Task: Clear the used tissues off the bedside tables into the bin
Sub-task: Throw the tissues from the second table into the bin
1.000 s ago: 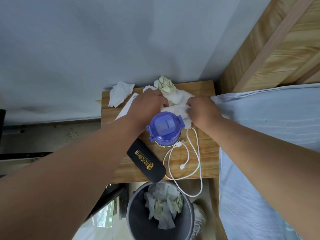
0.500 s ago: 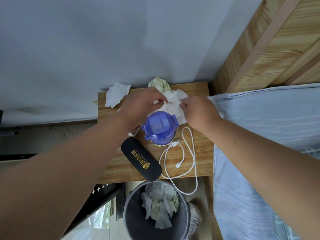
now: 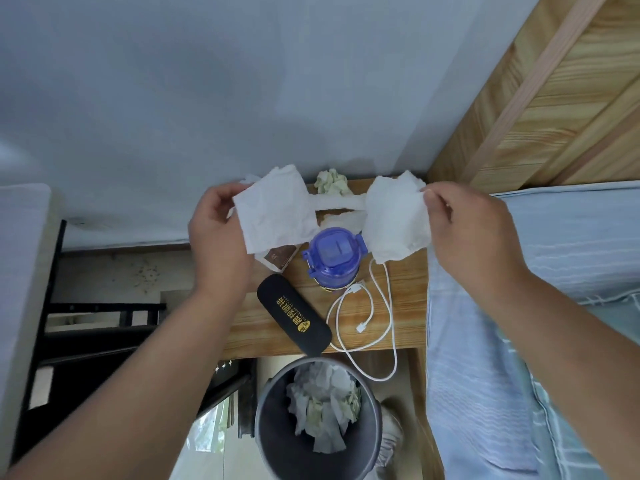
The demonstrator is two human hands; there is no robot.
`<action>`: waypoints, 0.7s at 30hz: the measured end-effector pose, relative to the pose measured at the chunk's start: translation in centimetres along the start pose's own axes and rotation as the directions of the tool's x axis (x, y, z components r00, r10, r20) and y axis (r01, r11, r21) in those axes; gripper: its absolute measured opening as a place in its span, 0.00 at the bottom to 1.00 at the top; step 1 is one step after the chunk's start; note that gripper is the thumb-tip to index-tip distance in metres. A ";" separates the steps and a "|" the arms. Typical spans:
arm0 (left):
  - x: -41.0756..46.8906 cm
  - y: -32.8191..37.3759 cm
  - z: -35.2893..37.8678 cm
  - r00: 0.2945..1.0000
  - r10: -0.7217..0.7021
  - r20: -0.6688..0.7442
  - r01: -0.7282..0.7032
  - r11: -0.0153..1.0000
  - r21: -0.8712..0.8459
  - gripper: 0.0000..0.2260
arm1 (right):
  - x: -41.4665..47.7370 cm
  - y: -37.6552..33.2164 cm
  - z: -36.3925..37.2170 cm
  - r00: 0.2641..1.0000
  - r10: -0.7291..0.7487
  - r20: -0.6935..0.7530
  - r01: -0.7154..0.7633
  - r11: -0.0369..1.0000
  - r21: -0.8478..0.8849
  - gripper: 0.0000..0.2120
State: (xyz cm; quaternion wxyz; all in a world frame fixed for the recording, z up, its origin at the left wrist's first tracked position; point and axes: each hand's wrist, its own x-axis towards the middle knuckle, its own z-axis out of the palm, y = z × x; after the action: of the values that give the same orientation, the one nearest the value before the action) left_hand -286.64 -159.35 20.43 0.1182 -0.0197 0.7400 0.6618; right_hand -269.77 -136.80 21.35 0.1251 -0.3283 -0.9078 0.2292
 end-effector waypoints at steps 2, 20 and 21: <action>-2.2 0.3 -1.6 0.994 -0.084 -0.072 0.080 0.995 -0.061 0.11 | -1.8 -0.1 -1.1 0.999 0.023 -0.033 -0.021 0.997 0.074 0.12; -24.4 -12.3 -14.8 0.816 -0.576 -0.055 0.562 0.767 0.308 0.02 | -29.0 -2.8 0.3 0.889 0.401 0.221 -0.458 0.784 0.419 0.11; -24.8 -13.2 -15.0 0.805 -0.592 -0.041 0.565 0.743 0.358 0.03 | -30.0 -2.6 1.8 0.877 0.408 0.255 -0.479 0.784 0.394 0.10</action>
State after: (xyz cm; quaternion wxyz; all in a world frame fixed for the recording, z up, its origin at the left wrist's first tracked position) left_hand -262.36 -178.90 14.00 0.3470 -0.2017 0.7984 0.4488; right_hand -249.25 -158.75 18.79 0.0679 -0.4763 -0.7344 0.4788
